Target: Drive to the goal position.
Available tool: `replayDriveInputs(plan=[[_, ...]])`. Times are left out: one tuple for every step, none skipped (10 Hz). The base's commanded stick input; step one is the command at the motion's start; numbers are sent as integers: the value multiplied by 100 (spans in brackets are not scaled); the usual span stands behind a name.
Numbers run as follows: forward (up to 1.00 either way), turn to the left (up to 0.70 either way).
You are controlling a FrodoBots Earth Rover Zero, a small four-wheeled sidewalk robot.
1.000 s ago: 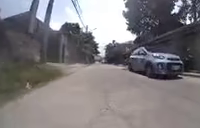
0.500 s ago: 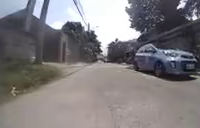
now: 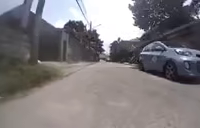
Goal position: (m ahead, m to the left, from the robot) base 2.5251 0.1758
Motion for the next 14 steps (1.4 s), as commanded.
replayDriveInputs(plan=[[100, 0], [100, 0], [100, 0], [100, 0], [100, 0], [100, 0], [100, 0], [100, 0], [100, 0], [100, 0], [100, 0], [100, 0], [100, 0], [100, 0]])
